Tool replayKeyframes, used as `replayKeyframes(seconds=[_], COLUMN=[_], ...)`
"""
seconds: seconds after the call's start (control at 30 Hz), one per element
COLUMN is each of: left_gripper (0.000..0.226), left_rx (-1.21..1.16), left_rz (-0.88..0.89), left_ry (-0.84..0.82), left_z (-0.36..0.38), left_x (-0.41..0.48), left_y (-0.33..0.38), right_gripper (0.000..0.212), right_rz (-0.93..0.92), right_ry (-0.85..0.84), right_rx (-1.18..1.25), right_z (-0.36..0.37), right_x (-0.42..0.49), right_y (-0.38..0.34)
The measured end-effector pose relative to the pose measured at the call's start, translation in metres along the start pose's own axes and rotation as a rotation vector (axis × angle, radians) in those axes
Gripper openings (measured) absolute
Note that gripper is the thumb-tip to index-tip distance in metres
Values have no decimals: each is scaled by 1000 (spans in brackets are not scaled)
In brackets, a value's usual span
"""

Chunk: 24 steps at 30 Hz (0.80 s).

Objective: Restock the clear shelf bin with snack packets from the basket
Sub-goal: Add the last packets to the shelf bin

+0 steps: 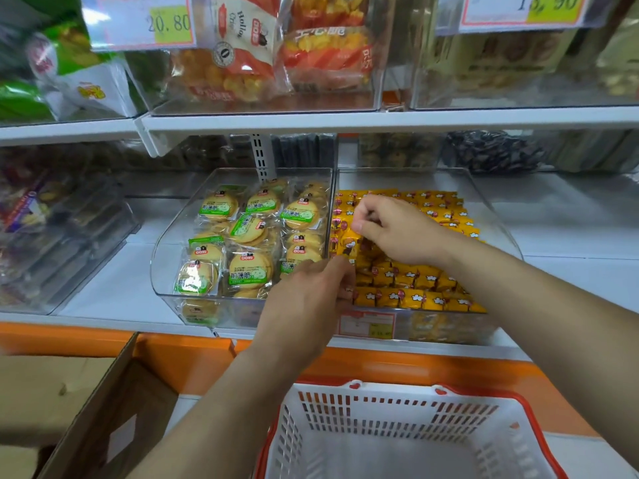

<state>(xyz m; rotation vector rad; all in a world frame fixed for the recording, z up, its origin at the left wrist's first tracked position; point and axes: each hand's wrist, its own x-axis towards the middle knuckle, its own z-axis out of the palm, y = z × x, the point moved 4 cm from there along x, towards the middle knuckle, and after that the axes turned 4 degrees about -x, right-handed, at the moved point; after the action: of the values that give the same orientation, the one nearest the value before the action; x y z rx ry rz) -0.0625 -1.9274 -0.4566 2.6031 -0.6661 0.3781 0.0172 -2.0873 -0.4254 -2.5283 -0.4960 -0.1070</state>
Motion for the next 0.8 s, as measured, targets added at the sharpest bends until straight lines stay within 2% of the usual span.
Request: replayKeyframes(seconds=[0.07,0.23,0.37,0.5,0.63,0.7,0.8], left_gripper=[34,19,29,30,24,25,31], left_rx=[-22,99,203,182,58,30,32], left_rz=[11,15,47,117,99,100,103], left_ry=[20,-7,-99,-145,-44,-60,-107], left_z=[-4,0,6,3,-14,-14,-8], left_x=[1,-3,-6,-12,-18,-20,-22], left_y=[-1,-3,0,-2,-7,-9,-9], right_gripper=[17,19,14,12,11,9,8], right_rz=[5,-9,-50,-88,-45,-6,-11], right_ry=[29,46,26,-2,26,75,37], right_rx=[20,-1,-74,-113,-126,-204,-252], right_z=[-4,-7,1,14,18,20,39], right_x=[-3,-7,-7,-12,-15,-17,-22], right_y=[-1,-6,-13,-14,-7,-2,-1])
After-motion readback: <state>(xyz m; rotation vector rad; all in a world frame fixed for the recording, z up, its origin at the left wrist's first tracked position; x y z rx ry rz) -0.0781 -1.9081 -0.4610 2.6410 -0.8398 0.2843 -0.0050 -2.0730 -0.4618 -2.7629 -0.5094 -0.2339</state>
